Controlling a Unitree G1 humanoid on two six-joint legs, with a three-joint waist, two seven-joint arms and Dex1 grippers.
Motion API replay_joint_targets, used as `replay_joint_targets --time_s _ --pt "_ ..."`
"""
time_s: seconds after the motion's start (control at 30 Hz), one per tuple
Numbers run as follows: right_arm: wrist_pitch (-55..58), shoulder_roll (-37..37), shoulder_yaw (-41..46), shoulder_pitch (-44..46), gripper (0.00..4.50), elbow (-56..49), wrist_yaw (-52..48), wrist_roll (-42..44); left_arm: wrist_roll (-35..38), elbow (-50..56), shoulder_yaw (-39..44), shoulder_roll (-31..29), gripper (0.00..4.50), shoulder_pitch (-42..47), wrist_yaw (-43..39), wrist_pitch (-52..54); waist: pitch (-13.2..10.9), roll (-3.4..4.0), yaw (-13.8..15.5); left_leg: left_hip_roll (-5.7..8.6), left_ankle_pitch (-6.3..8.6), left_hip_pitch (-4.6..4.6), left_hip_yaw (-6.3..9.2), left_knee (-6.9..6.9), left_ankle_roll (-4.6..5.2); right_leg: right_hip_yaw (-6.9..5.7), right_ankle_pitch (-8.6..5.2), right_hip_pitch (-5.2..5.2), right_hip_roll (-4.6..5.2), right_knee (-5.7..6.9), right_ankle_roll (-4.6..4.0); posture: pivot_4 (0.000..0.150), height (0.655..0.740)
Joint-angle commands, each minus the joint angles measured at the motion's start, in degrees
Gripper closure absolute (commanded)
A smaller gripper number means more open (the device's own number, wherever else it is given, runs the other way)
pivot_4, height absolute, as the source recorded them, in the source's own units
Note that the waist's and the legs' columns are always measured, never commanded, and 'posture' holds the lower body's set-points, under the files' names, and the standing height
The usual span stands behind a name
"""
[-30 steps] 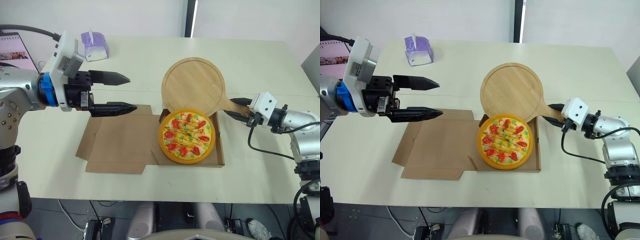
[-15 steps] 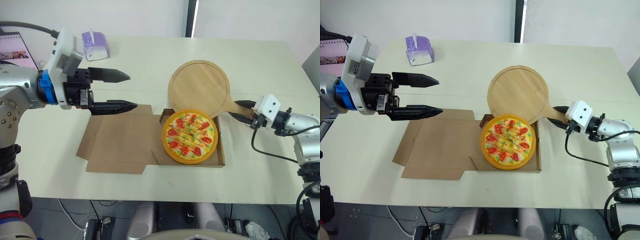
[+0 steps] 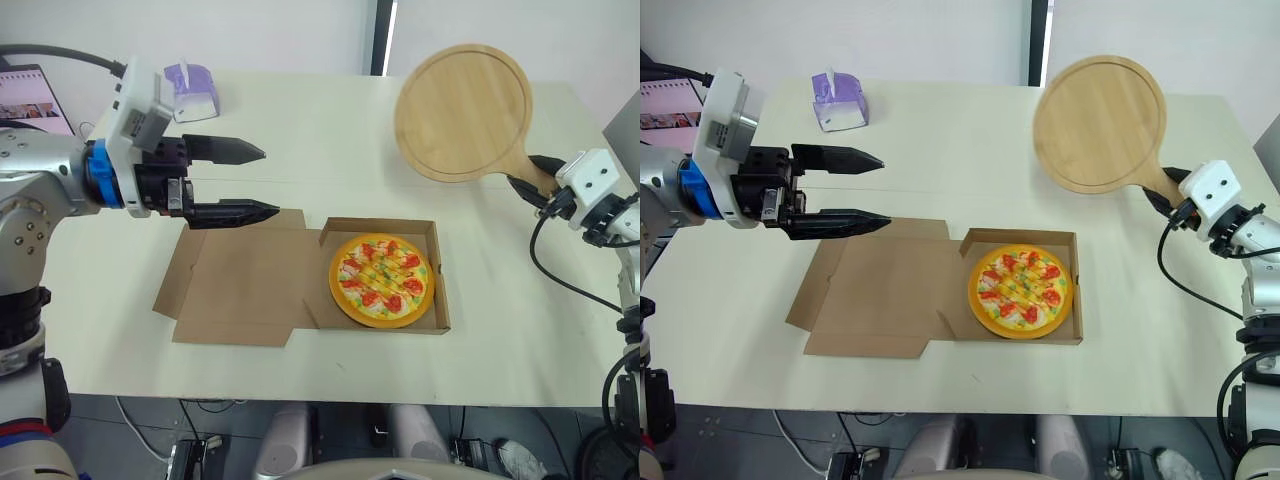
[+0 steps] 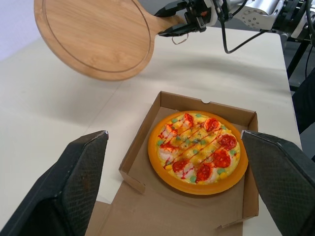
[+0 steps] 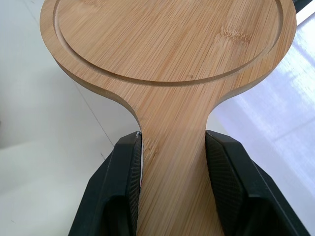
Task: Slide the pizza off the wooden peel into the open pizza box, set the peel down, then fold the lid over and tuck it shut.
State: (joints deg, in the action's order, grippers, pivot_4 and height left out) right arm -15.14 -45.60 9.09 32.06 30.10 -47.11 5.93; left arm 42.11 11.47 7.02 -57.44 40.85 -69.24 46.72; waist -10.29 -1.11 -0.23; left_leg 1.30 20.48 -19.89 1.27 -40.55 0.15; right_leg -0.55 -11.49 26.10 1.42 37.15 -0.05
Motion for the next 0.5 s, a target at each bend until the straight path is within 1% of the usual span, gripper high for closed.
replay_joint_targets --time_s 0.03,0.1,0.2,0.27,0.4,0.5 --pt "15.9 -3.7 7.8 -5.8 2.87 -4.5 1.7 6.4 2.0 2.4 0.4 2.2 0.0 3.0 1.2 -0.2 0.0 0.02 0.4 0.0 0.0 0.0 -0.01 -0.01 0.0 0.01 0.0 0.01 0.0 0.02 0.0 0.15 0.74" --pt "25.6 -5.1 10.6 -10.5 2.87 -8.8 1.9 8.9 2.5 2.7 0.0 3.4 0.0 4.4 1.6 0.1 0.0 0.02 1.3 0.0 0.0 -0.07 0.14 -0.04 0.01 -0.12 0.0 -0.04 0.0 -0.04 0.0 0.15 0.74" --pt "41.9 -5.8 16.5 -18.3 2.87 -18.3 3.2 15.1 3.4 3.3 -1.0 6.2 0.0 6.2 2.4 0.5 0.0 0.05 1.5 0.02 0.05 -0.11 0.07 -0.1 0.09 -0.07 0.0 -0.03 0.02 -0.04 0.0 0.15 0.74" --pt "48.6 -5.2 19.7 -23.0 2.87 -24.2 4.8 17.2 4.2 4.3 -2.0 8.8 0.0 6.7 3.1 0.4 0.1 0.09 1.4 0.01 0.07 -0.1 0.03 -0.16 0.12 -0.02 0.01 -0.03 0.01 0.01 0.02 0.15 0.74" --pt "57.3 -2.0 26.1 -33.3 2.87 -35.2 9.1 19.5 4.4 3.6 -4.1 15.4 0.0 9.8 4.7 -1.0 0.1 0.15 1.0 -0.02 0.15 0.04 0.0 -0.2 0.28 0.02 0.01 -0.16 -0.05 0.08 0.04 0.15 0.74" --pt "62.2 -0.4 29.7 -39.2 2.87 -41.3 11.4 20.2 3.2 1.1 -5.4 17.6 0.0 11.8 3.6 -2.4 0.1 0.2 0.6 -0.05 0.16 0.07 0.0 -0.23 0.29 0.05 0.01 -0.24 -0.11 0.1 0.04 0.15 0.74"
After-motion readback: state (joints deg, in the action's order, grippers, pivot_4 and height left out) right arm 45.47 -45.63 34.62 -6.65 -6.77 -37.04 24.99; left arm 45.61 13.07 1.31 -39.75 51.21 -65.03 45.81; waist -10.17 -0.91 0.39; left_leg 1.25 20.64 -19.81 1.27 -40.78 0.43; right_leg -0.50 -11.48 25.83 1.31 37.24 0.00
